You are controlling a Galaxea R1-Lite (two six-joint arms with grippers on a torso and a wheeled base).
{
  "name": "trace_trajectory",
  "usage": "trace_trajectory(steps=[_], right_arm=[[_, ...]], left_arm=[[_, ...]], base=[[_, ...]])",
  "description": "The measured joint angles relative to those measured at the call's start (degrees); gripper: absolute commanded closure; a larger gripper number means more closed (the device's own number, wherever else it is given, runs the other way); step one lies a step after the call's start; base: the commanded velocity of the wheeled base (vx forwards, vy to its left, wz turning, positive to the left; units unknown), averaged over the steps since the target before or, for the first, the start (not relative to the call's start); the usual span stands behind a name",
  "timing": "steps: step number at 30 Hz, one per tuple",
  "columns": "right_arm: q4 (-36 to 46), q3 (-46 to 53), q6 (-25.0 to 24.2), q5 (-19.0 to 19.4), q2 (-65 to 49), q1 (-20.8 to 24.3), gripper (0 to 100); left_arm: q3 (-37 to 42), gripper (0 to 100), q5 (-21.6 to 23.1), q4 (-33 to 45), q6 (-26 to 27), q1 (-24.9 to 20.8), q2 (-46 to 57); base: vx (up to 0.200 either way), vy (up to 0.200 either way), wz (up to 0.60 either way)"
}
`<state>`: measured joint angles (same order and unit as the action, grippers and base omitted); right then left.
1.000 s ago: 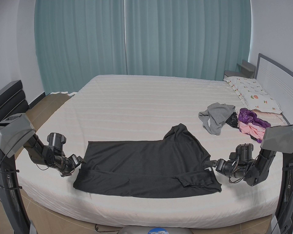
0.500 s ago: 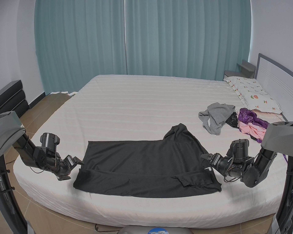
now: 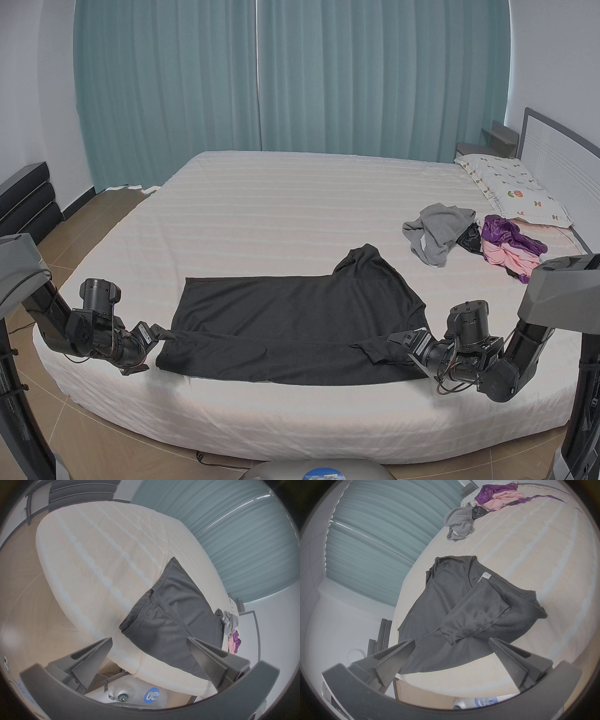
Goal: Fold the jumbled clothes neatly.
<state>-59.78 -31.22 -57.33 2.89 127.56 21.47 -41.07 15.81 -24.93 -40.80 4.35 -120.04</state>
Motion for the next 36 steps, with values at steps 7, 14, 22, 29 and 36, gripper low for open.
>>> trace_trajectory(steps=[7,14,22,29,36], right_arm=[[1.0,-5.27,0.0,-3.97,3.39,0.5,0],[8.19,-10.4,-0.04,-5.78,5.88,0.72,0],[10.59,-13.31,0.0,-6.74,7.58,1.24,0],[14.65,-15.58,0.24,-7.12,8.11,1.33,0],[18.24,-17.94,0.43,-7.12,8.63,1.18,100]], left_arm=[[0.11,0,0.09,-1.87,-2.11,-0.04,-1.18],[0.11,0,0.11,-2.19,-2.3,-0.22,-1.79],[0.01,0,0.09,-2.22,-2.33,-0.26,-2.21],[-0.16,0,0.09,-2.22,-2.26,-0.24,-2.29],[-0.18,0,0.04,-2.22,-2.17,-0.24,-2.29]], base=[[0.0,0.0,0.0],[0.0,0.0,0.0],[0.0,0.0,0.0],[0.0,0.0,0.0],[0.0,0.0,0.0]])
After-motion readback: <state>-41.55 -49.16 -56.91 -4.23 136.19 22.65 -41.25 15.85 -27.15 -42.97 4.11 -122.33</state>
